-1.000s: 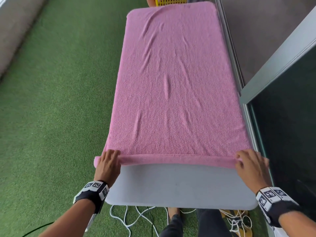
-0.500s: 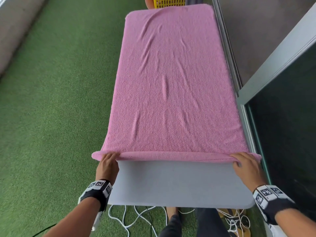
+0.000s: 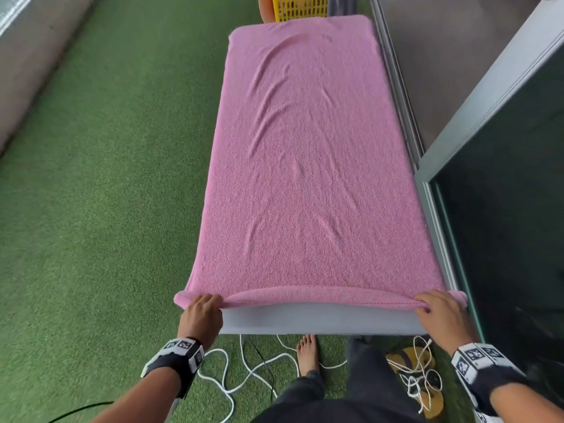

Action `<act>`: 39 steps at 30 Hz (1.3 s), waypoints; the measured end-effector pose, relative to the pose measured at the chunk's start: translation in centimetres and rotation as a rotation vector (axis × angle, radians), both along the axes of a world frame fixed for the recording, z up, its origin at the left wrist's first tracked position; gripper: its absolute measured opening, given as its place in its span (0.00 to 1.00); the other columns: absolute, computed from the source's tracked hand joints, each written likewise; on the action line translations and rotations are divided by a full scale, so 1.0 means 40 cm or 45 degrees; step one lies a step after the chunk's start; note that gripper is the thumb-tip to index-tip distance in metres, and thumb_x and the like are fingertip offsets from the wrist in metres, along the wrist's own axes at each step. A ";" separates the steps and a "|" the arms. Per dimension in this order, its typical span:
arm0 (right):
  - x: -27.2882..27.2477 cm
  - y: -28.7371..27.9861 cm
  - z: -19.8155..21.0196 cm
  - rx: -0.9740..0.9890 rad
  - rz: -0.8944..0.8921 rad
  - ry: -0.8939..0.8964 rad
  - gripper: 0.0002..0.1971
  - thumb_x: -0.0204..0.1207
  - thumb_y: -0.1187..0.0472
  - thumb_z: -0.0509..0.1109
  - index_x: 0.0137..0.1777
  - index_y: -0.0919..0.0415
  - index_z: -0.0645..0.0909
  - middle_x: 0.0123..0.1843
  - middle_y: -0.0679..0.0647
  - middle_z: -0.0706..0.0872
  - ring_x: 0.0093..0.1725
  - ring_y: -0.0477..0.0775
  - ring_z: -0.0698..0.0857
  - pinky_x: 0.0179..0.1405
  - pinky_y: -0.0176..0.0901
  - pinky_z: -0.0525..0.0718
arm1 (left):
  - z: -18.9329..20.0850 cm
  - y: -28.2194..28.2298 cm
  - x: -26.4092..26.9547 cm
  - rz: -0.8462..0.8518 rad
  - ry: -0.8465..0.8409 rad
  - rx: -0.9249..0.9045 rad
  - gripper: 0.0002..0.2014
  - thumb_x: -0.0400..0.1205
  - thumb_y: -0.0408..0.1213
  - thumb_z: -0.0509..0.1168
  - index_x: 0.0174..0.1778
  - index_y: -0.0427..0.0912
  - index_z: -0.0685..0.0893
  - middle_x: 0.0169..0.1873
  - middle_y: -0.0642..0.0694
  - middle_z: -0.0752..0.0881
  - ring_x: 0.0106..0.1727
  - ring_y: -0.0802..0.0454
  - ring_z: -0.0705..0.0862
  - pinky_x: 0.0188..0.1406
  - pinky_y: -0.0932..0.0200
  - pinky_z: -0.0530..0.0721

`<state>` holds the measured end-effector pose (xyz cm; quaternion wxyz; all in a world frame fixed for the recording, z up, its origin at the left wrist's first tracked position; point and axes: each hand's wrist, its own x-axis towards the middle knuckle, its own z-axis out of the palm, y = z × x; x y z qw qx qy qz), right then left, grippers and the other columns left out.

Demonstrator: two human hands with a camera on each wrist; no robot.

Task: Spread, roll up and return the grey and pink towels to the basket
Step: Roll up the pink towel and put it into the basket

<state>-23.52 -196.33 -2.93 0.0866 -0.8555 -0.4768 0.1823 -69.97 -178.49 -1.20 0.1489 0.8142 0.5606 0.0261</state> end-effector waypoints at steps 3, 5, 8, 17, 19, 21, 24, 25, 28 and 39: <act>-0.009 -0.052 0.000 -0.065 0.055 -0.039 0.08 0.72 0.65 0.72 0.46 0.51 0.89 0.45 0.45 0.89 0.43 0.49 0.83 0.54 0.52 0.78 | -0.008 -0.049 -0.033 -0.032 0.016 -0.042 0.08 0.73 0.30 0.60 0.30 0.42 0.82 0.25 0.50 0.83 0.25 0.50 0.79 0.23 0.64 0.68; -0.008 -0.057 0.015 -0.131 0.150 -0.062 0.07 0.74 0.60 0.71 0.42 0.46 0.87 0.41 0.40 0.87 0.41 0.45 0.81 0.57 0.51 0.76 | -0.017 -0.055 -0.049 -0.068 0.015 -0.029 0.14 0.78 0.38 0.52 0.29 0.44 0.79 0.23 0.53 0.80 0.24 0.54 0.74 0.25 0.63 0.66; -0.007 -0.036 0.032 -0.086 0.146 -0.063 0.08 0.74 0.63 0.72 0.38 0.49 0.83 0.39 0.42 0.86 0.39 0.46 0.80 0.50 0.49 0.76 | -0.021 -0.029 -0.051 -0.068 0.038 -0.002 0.11 0.79 0.39 0.51 0.35 0.44 0.76 0.26 0.54 0.76 0.25 0.53 0.72 0.28 0.60 0.67; -0.041 -0.044 0.000 -0.015 0.220 -0.204 0.22 0.59 0.70 0.76 0.49 0.50 0.74 0.48 0.48 0.77 0.46 0.54 0.77 0.45 0.56 0.82 | -0.039 -0.022 -0.015 -0.069 0.142 0.065 0.21 0.60 0.22 0.65 0.48 0.39 0.73 0.38 0.43 0.75 0.36 0.47 0.72 0.34 0.48 0.80; -0.044 -0.041 0.004 -0.008 0.185 -0.207 0.23 0.58 0.70 0.78 0.52 0.53 0.78 0.51 0.51 0.81 0.50 0.56 0.79 0.48 0.58 0.82 | -0.047 -0.023 -0.016 -0.039 0.133 0.043 0.27 0.56 0.21 0.71 0.51 0.38 0.76 0.42 0.41 0.78 0.40 0.44 0.75 0.43 0.45 0.82; -0.037 -0.030 0.010 0.008 0.166 -0.184 0.21 0.60 0.71 0.79 0.52 0.54 0.81 0.52 0.51 0.85 0.52 0.57 0.81 0.52 0.58 0.81 | -0.054 -0.019 -0.021 -0.017 0.107 0.044 0.23 0.62 0.21 0.71 0.53 0.38 0.78 0.46 0.41 0.82 0.44 0.43 0.78 0.53 0.40 0.82; -0.016 -0.015 0.003 0.016 0.178 -0.181 0.19 0.62 0.70 0.80 0.51 0.54 0.84 0.52 0.49 0.88 0.52 0.56 0.83 0.59 0.55 0.75 | -0.051 -0.009 -0.027 -0.024 0.027 0.081 0.14 0.71 0.27 0.58 0.48 0.38 0.84 0.43 0.42 0.87 0.44 0.43 0.83 0.52 0.44 0.82; -0.009 -0.008 0.003 0.012 0.166 -0.165 0.19 0.63 0.70 0.80 0.52 0.54 0.85 0.51 0.49 0.89 0.51 0.56 0.84 0.60 0.55 0.75 | -0.047 -0.001 -0.027 -0.042 0.015 0.069 0.15 0.71 0.30 0.55 0.45 0.39 0.85 0.41 0.43 0.88 0.43 0.43 0.84 0.49 0.46 0.82; 0.005 0.023 0.011 -0.017 0.155 -0.183 0.12 0.67 0.67 0.76 0.50 0.55 0.88 0.47 0.50 0.91 0.46 0.55 0.83 0.59 0.58 0.76 | -0.017 0.036 -0.017 -0.059 0.069 0.003 0.14 0.73 0.38 0.52 0.33 0.43 0.83 0.30 0.48 0.86 0.33 0.46 0.83 0.40 0.50 0.81; 0.033 0.132 0.032 0.059 0.266 -0.219 0.17 0.66 0.73 0.74 0.38 0.52 0.71 0.38 0.48 0.74 0.40 0.54 0.74 0.39 0.51 0.74 | -0.012 0.147 0.037 -0.047 0.141 0.033 0.13 0.68 0.24 0.60 0.47 0.38 0.76 0.37 0.41 0.77 0.35 0.43 0.75 0.33 0.46 0.81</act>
